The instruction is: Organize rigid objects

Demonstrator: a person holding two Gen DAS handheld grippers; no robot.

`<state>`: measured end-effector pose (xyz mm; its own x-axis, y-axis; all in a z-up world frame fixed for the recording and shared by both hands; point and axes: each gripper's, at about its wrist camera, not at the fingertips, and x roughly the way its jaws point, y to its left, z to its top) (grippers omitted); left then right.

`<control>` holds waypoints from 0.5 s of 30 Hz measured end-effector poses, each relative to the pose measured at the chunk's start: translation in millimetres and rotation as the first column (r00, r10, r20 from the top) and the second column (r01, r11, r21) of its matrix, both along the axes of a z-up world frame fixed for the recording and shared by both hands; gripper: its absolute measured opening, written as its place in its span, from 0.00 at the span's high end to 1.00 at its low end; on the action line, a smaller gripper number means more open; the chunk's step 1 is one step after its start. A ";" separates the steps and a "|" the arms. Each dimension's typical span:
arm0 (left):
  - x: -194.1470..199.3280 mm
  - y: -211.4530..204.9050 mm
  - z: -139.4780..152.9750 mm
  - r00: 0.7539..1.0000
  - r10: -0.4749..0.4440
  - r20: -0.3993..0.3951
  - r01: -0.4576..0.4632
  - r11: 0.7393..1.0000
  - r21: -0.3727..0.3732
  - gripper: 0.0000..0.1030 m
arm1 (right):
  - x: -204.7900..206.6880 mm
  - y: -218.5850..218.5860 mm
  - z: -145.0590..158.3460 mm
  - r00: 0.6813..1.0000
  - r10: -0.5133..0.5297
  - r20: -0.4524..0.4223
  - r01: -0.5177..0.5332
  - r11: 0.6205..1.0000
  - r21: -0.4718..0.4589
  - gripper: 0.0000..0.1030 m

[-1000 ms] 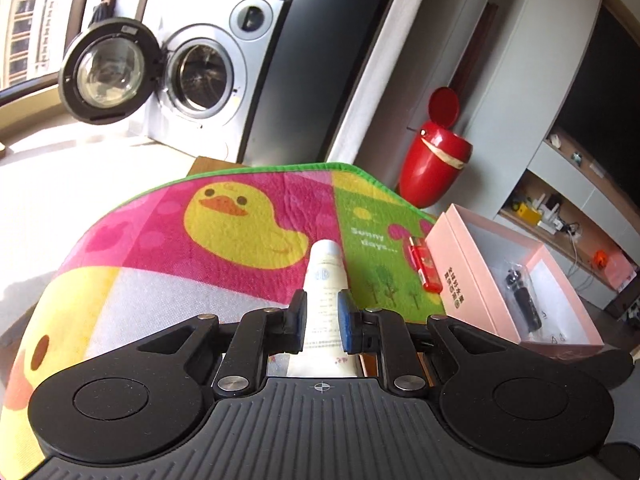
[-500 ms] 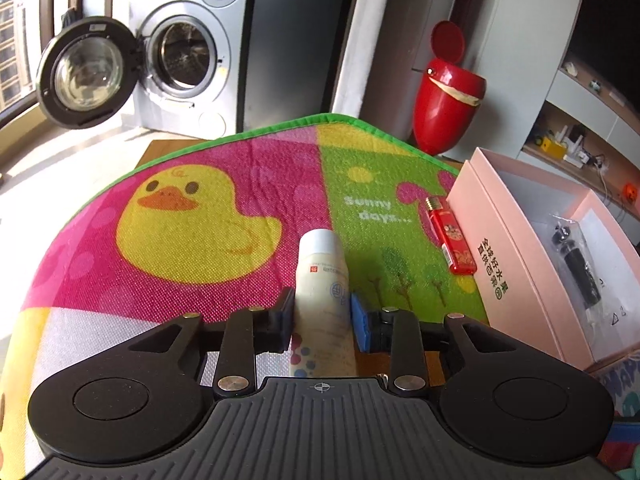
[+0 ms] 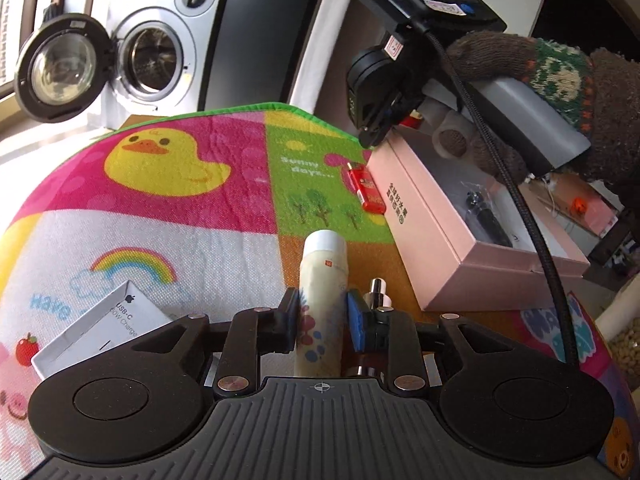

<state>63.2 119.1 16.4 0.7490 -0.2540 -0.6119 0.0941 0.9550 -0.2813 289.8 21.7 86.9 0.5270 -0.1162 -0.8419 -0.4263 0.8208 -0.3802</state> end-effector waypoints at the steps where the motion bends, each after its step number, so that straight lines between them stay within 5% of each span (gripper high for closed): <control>1: -0.1 1.2 0.1 1.000 0.003 0.004 -0.003 1.000 -0.007 0.72 | 3.2 4.4 -5.7 1.000 0.001 0.001 -0.001 1.000 -0.030 0.98; 7: -0.6 14.7 1.4 0.999 0.041 0.010 -0.040 0.998 -0.057 0.72 | 9.0 26.7 -37.3 0.999 0.034 -0.021 -0.037 0.984 -0.177 0.98; 15: -2.4 23.6 1.2 0.998 0.060 0.007 -0.059 0.996 -0.071 0.72 | -73.4 10.7 -25.3 0.973 0.171 -0.156 -0.181 0.982 -0.050 0.98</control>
